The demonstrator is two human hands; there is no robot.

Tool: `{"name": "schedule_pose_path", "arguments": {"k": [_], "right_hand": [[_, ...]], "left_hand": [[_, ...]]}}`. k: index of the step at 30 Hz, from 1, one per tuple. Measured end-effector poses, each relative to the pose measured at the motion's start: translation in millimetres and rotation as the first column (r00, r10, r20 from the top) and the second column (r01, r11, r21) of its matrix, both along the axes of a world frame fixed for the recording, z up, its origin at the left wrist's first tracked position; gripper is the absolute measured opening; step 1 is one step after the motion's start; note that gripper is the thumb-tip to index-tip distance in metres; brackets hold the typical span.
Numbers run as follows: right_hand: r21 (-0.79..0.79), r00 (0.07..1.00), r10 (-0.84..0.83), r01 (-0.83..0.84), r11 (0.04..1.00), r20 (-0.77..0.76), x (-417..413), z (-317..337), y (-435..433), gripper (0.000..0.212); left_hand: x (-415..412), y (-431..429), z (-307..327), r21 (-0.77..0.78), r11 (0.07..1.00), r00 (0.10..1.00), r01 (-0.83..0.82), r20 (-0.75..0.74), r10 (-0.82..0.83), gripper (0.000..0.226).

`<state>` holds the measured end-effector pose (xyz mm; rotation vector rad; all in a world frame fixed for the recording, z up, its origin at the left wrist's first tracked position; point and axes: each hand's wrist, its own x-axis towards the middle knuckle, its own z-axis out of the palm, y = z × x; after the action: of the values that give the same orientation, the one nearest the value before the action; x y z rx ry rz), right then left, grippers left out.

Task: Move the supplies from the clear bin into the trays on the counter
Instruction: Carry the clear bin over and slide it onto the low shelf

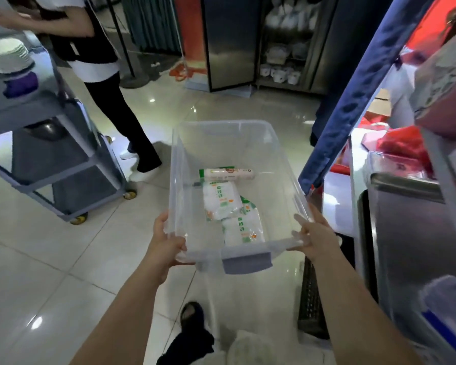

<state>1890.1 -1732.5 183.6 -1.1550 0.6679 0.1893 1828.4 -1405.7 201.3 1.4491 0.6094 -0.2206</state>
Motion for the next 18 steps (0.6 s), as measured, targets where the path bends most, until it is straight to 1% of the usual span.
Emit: {"name": "schedule_pose_path", "arguments": {"k": [2,4,7,9,11,14,16,18], "right_hand": [[-0.046,0.999,-0.019,0.017,0.999,-0.044,34,-12,0,0.053],[-0.042,0.986,-0.133,0.129,0.991,-0.097,64,-30,1,0.055],[-0.029,0.942,-0.291,0.29,0.957,-0.17,105,-55,6,0.052],[-0.034,0.888,-0.397,0.4,0.916,-0.232,128,-64,11,0.051],[-0.027,0.827,-0.502,0.513,0.858,-0.253,147,-68,16,0.051],[-0.002,0.702,-0.662,0.686,0.728,-0.262,165,-78,27,0.05],[0.074,0.662,-0.703,0.739,0.669,-0.261,174,-86,35,0.054],[0.134,0.634,-0.719,0.769,0.625,-0.286,184,-95,36,0.064]], "left_hand": [[58,3,-11,0.016,0.998,0.998,0.058,-0.03,-0.058,0.082],[119,4,-24,0.039,0.991,0.99,0.129,-0.057,-0.127,0.084],[211,-2,-41,0.063,0.952,0.952,0.299,-0.078,-0.294,0.086],[270,-8,-50,0.071,0.9,0.901,0.429,-0.107,-0.421,0.084],[326,-15,-57,0.075,0.842,0.841,0.534,-0.149,-0.52,0.084],[404,-31,-66,0.086,0.737,0.734,0.671,-0.217,-0.643,0.081],[451,-47,-73,0.077,0.678,0.672,0.731,-0.256,-0.695,0.082],[494,-68,-82,0.081,0.606,0.601,0.791,-0.286,-0.746,0.08]]}}
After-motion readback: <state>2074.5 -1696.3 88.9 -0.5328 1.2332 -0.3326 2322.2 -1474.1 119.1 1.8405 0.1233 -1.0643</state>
